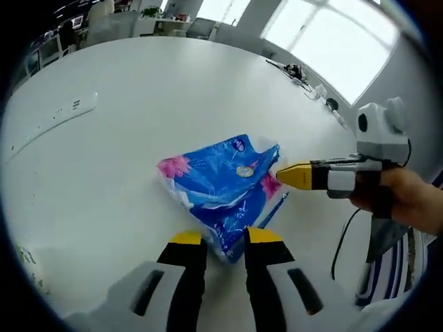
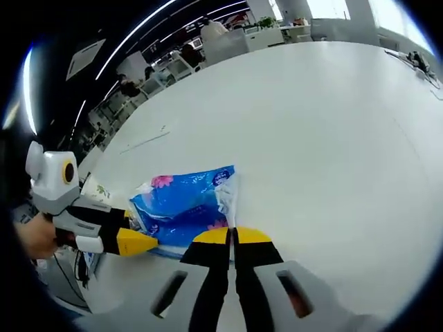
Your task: Arrange the tabletop items into an orderly group along one side of the table until the central work area is clear of visible clutter.
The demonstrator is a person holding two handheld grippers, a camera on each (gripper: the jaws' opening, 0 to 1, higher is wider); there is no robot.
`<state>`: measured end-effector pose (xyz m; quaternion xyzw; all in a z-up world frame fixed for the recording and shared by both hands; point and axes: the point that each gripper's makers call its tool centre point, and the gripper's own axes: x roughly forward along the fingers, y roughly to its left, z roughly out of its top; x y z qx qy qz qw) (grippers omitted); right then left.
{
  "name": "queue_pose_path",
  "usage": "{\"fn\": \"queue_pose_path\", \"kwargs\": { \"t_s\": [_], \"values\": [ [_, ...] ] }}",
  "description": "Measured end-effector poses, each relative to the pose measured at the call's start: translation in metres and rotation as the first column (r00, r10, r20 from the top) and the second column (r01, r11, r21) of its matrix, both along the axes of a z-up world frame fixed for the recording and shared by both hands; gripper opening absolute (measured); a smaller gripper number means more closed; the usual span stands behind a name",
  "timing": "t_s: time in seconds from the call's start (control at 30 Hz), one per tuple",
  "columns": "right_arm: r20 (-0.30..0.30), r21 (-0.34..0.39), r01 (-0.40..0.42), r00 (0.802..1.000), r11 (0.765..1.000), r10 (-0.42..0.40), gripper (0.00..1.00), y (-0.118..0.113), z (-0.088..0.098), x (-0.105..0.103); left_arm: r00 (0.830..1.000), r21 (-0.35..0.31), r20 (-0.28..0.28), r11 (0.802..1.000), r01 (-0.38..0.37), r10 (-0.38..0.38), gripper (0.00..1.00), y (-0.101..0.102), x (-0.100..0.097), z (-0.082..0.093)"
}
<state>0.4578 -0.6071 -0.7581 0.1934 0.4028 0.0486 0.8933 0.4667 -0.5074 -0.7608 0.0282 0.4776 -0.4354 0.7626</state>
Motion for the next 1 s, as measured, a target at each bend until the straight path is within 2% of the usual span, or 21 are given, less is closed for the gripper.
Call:
{"fn": "queue_pose_path", "kwargs": {
  "t_s": [0.23, 0.33, 0.47, 0.53, 0.7, 0.77, 0.87, 1.0],
  "values": [
    [0.015, -0.036, -0.029, 0.999, 0.999, 0.030, 0.02, 0.003, 0.002, -0.002, 1.000, 0.011, -0.004, 1.000, -0.013, 0.013, 0.23, 0.004, -0.002, 0.003],
    [0.020, -0.023, -0.006, 1.000, 1.000, 0.007, 0.09, 0.001, 0.002, 0.000, 1.000, 0.018, 0.008, 1.000, -0.012, 0.012, 0.23, 0.008, -0.004, 0.008],
    [0.038, -0.043, 0.006, 0.999, 0.999, -0.004, 0.15, -0.002, 0.008, -0.002, 0.999, 0.020, 0.032, 1.000, -0.018, 0.018, 0.26, 0.014, 0.000, 0.012],
    [0.051, -0.044, 0.008, 0.999, 0.999, -0.006, 0.21, -0.003, 0.013, -0.002, 0.998, 0.034, 0.062, 0.999, -0.019, 0.017, 0.31, 0.018, 0.004, 0.014],
    [0.068, -0.011, 0.024, 0.997, 1.000, -0.023, 0.35, -0.003, 0.018, -0.004, 0.992, 0.042, 0.122, 0.998, -0.038, 0.033, 0.53, 0.025, 0.013, 0.023],
    [0.085, 0.011, 0.040, 0.996, 0.999, -0.040, 0.41, -0.004, 0.022, -0.005, 0.988, 0.030, 0.154, 0.999, -0.028, 0.023, 0.59, 0.026, 0.015, 0.029],
    [0.111, 0.028, 0.017, 0.994, 0.999, -0.020, 0.48, 0.007, 0.033, -0.014, 0.982, 0.006, 0.188, 1.000, -0.030, 0.029, 0.69, 0.029, 0.015, 0.041],
    [0.116, 0.010, -0.012, 0.993, 1.000, 0.011, 0.49, 0.015, 0.039, -0.028, 0.983, -0.021, 0.182, 0.999, -0.031, 0.034, 0.75, 0.031, 0.012, 0.047]
  ]
}}
